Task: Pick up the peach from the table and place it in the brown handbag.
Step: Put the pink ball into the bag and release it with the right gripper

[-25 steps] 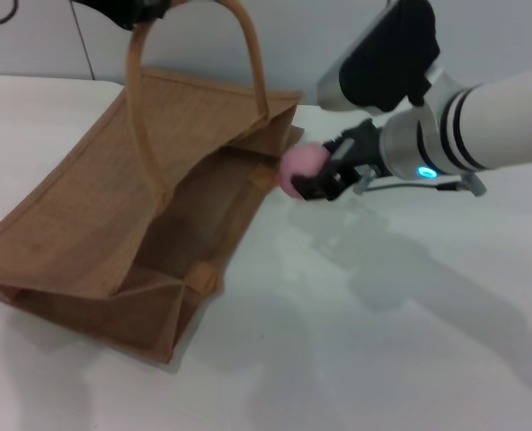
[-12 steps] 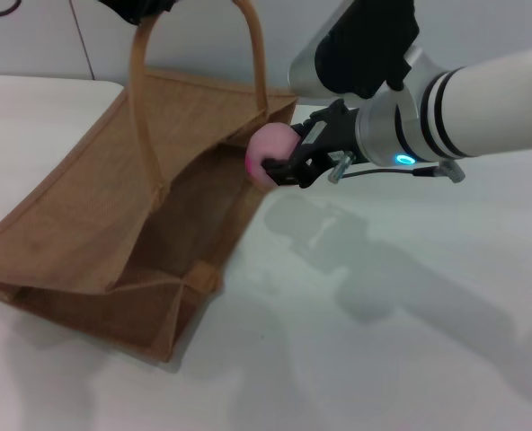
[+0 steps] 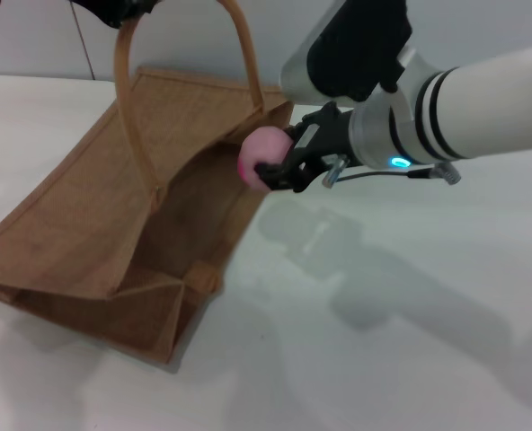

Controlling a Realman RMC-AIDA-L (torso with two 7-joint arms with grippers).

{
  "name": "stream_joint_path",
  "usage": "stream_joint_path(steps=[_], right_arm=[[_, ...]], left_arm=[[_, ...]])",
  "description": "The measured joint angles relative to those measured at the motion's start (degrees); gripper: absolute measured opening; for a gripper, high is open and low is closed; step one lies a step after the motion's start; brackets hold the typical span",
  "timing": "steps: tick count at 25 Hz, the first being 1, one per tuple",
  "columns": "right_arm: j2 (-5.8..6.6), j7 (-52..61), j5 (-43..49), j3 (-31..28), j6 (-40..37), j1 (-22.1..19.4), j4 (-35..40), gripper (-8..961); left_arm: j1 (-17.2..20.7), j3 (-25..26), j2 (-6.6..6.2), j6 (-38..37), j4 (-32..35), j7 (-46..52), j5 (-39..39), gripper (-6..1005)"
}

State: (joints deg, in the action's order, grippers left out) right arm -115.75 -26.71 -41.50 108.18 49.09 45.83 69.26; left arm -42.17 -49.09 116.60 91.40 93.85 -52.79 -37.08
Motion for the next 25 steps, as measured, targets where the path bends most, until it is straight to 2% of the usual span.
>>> stream_joint_path(steps=[8,16,25], right_arm=[[-0.01,-0.1,-3.5,2.8,-0.3,0.3,0.7,562],[0.0,-0.1,-3.6,3.1,-0.2,0.4,3.0,563],[-0.09,-0.1,-5.0,5.7,-1.7,0.0,3.7,558]], left_arm=[[0.9,-0.2,0.0,0.9,2.2,-0.2,-0.3,88],[1.0,-0.4,0.16,0.9,2.3,-0.2,-0.4,87],[1.4,-3.0,0.41,1.9,3.7,1.3,-2.0,87]])
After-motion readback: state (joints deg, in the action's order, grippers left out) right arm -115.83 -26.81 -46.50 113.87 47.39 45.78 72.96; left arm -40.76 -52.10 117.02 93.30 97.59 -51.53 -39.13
